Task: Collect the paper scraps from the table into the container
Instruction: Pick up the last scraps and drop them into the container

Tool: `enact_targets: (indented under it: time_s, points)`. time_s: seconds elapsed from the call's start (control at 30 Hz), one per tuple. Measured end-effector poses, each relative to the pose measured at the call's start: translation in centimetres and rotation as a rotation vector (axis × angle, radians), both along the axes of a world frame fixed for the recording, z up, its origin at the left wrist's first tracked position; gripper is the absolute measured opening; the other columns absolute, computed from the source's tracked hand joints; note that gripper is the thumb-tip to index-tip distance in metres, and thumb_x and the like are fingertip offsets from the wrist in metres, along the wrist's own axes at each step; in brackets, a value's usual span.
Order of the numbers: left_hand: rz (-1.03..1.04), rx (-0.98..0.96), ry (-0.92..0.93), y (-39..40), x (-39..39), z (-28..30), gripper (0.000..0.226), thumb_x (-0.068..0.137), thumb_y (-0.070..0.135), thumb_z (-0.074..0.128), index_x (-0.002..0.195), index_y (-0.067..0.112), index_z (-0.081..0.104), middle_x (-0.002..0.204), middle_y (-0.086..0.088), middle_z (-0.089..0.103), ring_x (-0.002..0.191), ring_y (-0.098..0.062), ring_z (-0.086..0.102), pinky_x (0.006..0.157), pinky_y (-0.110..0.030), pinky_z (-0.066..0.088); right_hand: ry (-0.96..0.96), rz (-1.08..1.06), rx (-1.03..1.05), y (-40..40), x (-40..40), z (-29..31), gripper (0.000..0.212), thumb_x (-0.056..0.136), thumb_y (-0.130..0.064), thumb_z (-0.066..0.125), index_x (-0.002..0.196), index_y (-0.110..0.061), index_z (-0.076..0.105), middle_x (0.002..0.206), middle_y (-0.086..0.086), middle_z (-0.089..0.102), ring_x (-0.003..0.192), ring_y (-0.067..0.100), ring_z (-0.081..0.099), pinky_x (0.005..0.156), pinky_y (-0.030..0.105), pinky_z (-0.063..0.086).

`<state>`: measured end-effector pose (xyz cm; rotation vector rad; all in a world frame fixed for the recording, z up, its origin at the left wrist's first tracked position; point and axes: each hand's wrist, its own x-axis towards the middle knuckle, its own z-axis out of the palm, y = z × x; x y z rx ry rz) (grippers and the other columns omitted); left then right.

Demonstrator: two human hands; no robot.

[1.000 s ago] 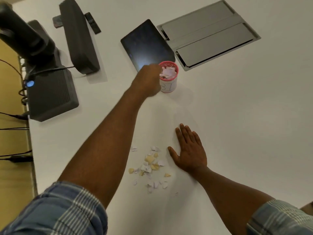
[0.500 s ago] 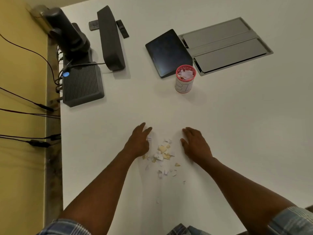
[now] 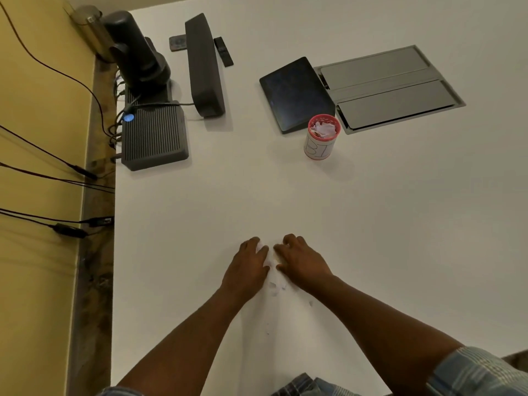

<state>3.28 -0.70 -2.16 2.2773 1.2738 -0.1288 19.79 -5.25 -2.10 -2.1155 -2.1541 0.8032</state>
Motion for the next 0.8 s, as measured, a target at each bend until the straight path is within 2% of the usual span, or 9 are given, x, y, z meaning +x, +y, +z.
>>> enact_targets:
  time_s: [0.1, 0.17, 0.37, 0.5, 0.57, 0.67, 0.73, 0.8]
  points:
    - [0.037, 0.05, -0.067, -0.9, -0.7, -0.2, 0.034, 0.095, 0.02, 0.045, 0.127, 0.012, 0.053, 0.141, -0.005, 0.041, 0.127, -0.02, 0.039, 0.099, -0.032, 0.045, -0.007, 0.041, 0.079, -1.4, -0.2, -0.5, 0.026, 0.095, -0.024, 0.049, 0.119, -0.014, 0.053, 0.115, 0.007, 0.048, 0.103, 0.024, 0.049, 0.063, 0.036, 0.051]
    - [0.026, 0.088, -0.079, -1.4, -1.2, -0.5, 0.028, 0.094, 0.017, 0.045, 0.118, 0.01, 0.058, 0.131, -0.005, 0.049, 0.116, -0.021, 0.047, 0.09, -0.033, 0.049, -0.007, 0.048, 0.111, -2.3, -0.2, -0.7, 0.021, 0.093, -0.019, 0.051, 0.112, -0.012, 0.056, 0.105, 0.007, 0.051, 0.094, 0.025, 0.052, 0.056, 0.036, 0.048]
    - [0.027, 0.147, -0.121, -2.4, -2.5, -0.7, 0.023, 0.092, 0.008, 0.047, 0.109, 0.01, 0.063, 0.106, -0.004, 0.056, 0.097, -0.02, 0.052, 0.075, -0.029, 0.049, -0.056, 0.031, 0.108, -3.3, -0.4, 0.1, 0.025, 0.091, -0.008, 0.048, 0.114, -0.009, 0.057, 0.106, 0.009, 0.054, 0.096, 0.026, 0.05, 0.062, 0.035, 0.048]
    - [0.061, 0.136, -0.136, -3.2, -2.9, -0.7, 0.022, 0.086, 0.003, 0.052, 0.099, 0.009, 0.069, 0.095, -0.006, 0.061, 0.088, -0.022, 0.057, 0.07, -0.028, 0.048, -0.073, 0.011, 0.118, -4.0, -0.8, 0.3, 0.015, 0.085, 0.001, 0.05, 0.094, -0.004, 0.06, 0.091, 0.012, 0.055, 0.084, 0.03, 0.053, 0.055, 0.032, 0.034]
    - [0.098, 0.111, -0.167, -3.4, -3.0, -0.8, 0.02, 0.084, 0.002, 0.055, 0.095, 0.009, 0.07, 0.092, -0.006, 0.064, 0.085, -0.022, 0.06, 0.068, -0.025, 0.045, -0.065, -0.01, 0.11, -4.2, -0.9, 0.3, 0.013, 0.085, 0.001, 0.048, 0.088, -0.005, 0.059, 0.089, 0.011, 0.056, 0.083, 0.029, 0.054, 0.058, 0.03, 0.03]
    - [0.255, 0.019, -0.241, -3.2, -3.0, -0.5, 0.019, 0.082, 0.002, 0.057, 0.089, 0.009, 0.073, 0.089, -0.006, 0.068, 0.084, -0.02, 0.063, 0.071, -0.024, 0.047, 0.088, -0.263, 0.074, -3.8, -0.6, 0.3, 0.023, 0.087, -0.001, 0.047, 0.096, -0.009, 0.067, 0.094, 0.008, 0.063, 0.088, 0.027, 0.058, 0.066, 0.028, 0.037]
    - [0.382, -0.027, -0.315, -2.8, -3.0, 0.0, 0.02, 0.078, -0.002, 0.06, 0.087, 0.008, 0.075, 0.088, -0.007, 0.072, 0.081, -0.016, 0.065, 0.071, -0.017, 0.049, 0.191, -0.452, 0.069, -3.4, -0.1, 0.6, 0.027, 0.087, 0.0, 0.05, 0.1, -0.009, 0.072, 0.099, 0.007, 0.07, 0.091, 0.026, 0.063, 0.075, 0.027, 0.046]
    - [0.488, -0.083, -0.397, -2.3, -2.9, 0.9, 0.019, 0.077, -0.003, 0.063, 0.086, 0.007, 0.076, 0.087, -0.006, 0.074, 0.076, -0.01, 0.065, 0.069, -0.01, 0.049, 0.277, -0.581, 0.073, -3.2, 0.6, 1.3, 0.024, 0.086, 0.001, 0.055, 0.098, -0.007, 0.075, 0.099, 0.008, 0.073, 0.091, 0.022, 0.067, 0.078, 0.02, 0.047]
